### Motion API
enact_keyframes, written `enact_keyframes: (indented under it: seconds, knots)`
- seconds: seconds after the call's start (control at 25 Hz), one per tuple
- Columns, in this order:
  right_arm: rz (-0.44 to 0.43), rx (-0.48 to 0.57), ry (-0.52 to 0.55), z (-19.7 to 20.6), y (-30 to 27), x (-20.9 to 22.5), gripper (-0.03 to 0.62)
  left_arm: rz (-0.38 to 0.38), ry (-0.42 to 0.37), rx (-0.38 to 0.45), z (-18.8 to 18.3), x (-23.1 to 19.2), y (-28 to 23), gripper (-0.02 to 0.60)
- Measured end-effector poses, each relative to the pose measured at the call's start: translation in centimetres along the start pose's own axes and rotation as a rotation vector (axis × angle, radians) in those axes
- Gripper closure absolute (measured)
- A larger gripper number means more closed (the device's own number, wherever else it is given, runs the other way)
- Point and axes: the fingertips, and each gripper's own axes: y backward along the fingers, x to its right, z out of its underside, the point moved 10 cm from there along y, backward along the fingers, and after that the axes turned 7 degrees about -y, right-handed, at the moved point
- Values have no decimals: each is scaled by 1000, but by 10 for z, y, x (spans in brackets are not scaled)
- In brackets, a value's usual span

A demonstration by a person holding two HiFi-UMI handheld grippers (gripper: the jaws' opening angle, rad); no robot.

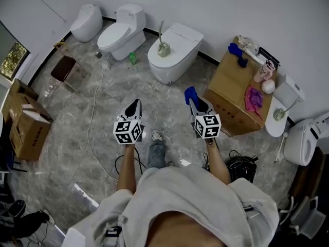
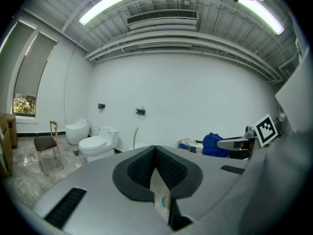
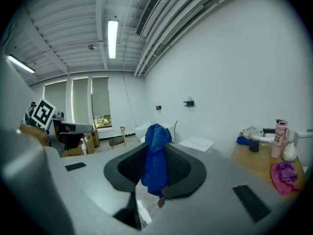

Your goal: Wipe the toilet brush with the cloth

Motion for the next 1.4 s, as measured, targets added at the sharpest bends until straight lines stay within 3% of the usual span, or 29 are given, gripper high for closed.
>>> enact_keyframes:
  seconds: [0.8,1.4]
  knots:
    - [67,-9,31,-75,-197,26,493,100,22,21,-49,-134,-196,563]
    - [104,-26,27,-88,-277,33,493,157,22,5,-56,-188,-274,563]
